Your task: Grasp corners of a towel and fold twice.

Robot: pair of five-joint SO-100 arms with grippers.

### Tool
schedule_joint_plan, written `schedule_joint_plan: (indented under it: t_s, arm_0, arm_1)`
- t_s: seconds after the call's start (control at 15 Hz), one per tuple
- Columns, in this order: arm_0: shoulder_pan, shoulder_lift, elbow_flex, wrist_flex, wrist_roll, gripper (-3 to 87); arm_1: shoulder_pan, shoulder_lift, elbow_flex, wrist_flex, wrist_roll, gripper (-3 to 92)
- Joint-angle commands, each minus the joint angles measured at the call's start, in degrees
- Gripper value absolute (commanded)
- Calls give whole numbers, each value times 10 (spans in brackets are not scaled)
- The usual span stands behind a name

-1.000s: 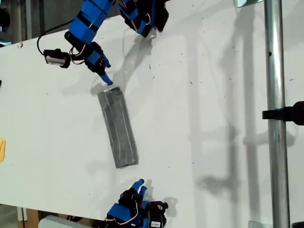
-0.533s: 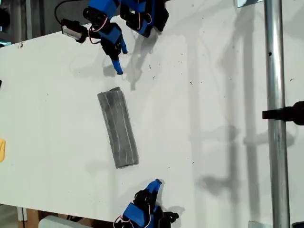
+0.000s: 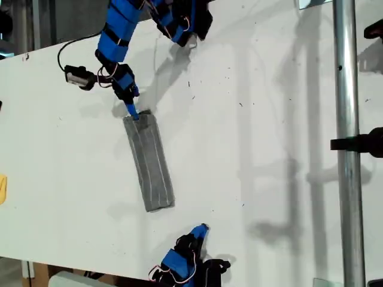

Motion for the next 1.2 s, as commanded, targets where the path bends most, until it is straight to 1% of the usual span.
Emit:
schedule_joint_plan:
  t_s: [0.0,0.13,0.2,0.27,0.33,0.4,0.47,0.53,0.6,0.67,0.73,0.8,0.87,0.93,1.0,1.13]
  arm_0:
    - [11,4,-4,-4,-10,-27]
    - [11,5,-3,-4,-10,-27]
    - [9,5,-2,-4,-10,-27]
    - [7,5,-2,-4,-7,-27]
    - [5,5,-3,-3,-4,-27]
    - [4,5,-3,-2,-1,-27]
    - [3,5,-5,1,4,-27]
    - [2,5,-6,4,9,-27]
    - [2,5,-7,7,11,-27]
    - [-2,5,-7,8,18,-27]
    - [-8,5,-8,7,26,-27]
    - [-12,5,-9,5,35,-27]
    - [-18,5,-10,4,42,-27]
    - [-20,5,-10,3,46,-27]
    - [-20,5,-10,0,47,-27]
    - [-18,5,-10,0,49,-27]
  arm_1:
    - [7,-193,-160,-46,-29,436]
    - [-22,-314,-313,12,-32,426]
    - [-48,-351,-360,21,-25,387]
    - [-69,-361,-376,17,-1,124]
    - [-89,-358,-376,8,6,53]
    - [-101,-344,-373,30,9,30]
    - [-101,-297,-341,77,25,-2]
    - [-103,-194,-254,111,33,-2]
    - [-102,-62,-157,171,55,-2]
    - [-105,78,-85,255,81,-2]
    - [-114,211,-52,362,108,-2]
    - [-138,294,-59,460,141,-2]
    - [-196,345,-105,492,186,-3]
    - [-222,296,-153,490,198,-3]
    - [-226,250,-151,412,192,-3]
    - [-214,80,-150,252,177,-3]
